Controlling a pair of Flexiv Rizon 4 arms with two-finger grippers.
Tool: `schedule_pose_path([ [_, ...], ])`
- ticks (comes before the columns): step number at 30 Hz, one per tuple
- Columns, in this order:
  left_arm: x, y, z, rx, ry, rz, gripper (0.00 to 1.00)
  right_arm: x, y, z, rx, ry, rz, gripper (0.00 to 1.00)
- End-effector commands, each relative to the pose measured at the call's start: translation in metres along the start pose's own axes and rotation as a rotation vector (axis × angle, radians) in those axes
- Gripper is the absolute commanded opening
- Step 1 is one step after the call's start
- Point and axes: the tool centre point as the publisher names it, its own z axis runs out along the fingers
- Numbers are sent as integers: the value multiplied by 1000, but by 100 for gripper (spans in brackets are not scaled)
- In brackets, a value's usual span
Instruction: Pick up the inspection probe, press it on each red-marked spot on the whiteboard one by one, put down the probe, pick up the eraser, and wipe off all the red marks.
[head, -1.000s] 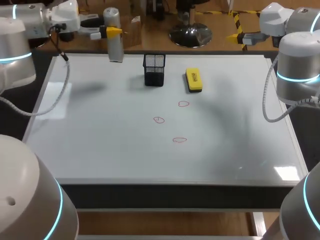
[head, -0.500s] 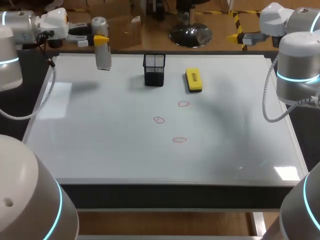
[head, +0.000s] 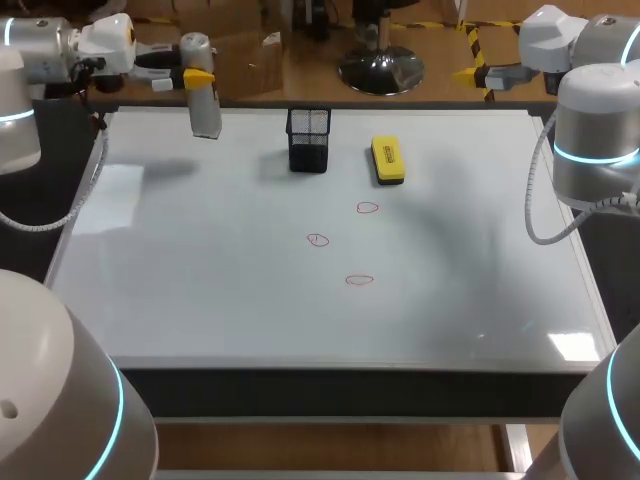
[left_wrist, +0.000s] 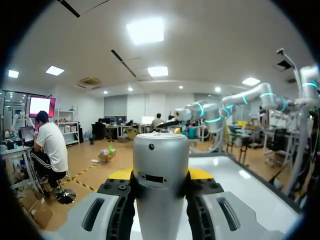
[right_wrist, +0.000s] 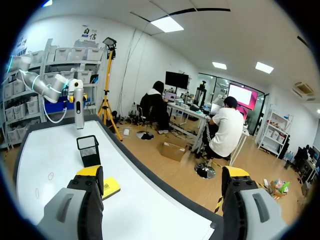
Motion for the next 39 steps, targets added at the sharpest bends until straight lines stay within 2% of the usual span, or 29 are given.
schedule_pose_path([
  [1, -1, -1, 0, 1, 4, -1, 0, -1, 0, 0, 1, 1, 0, 100],
  [3, -1, -1, 0, 1, 4, -1, 0, -3, -1, 7, 35, 69, -30, 100],
  [6, -1, -1, 0, 1, 4, -1, 0, 1, -3, 20, 157, 204, -90, 100],
  [10, -1, -1, 0, 1, 4, -1, 0, 12, -9, 31, 290, 391, -160, 100],
  [14, -1, -1, 0, 1, 4, -1, 0, 25, -16, 35, 439, 545, -244, 100],
  [16, -1, -1, 0, 1, 4, -1, 0, 31, -20, 37, 543, 620, -301, 100],
  [20, -1, -1, 0, 1, 4, -1, 0, 41, -27, 43, 676, 751, -400, 100],
  [27, -1, -1, 0, 1, 4, -1, 0, 48, -39, 55, 865, 892, -532, 100],
  [32, -1, -1, 0, 1, 4, -1, 0, 52, -45, 61, 978, 937, -640, 100],
  [39, -1, -1, 0, 1, 4, -1, 0, 59, -49, 66, 1037, 989, -747, 100],
])
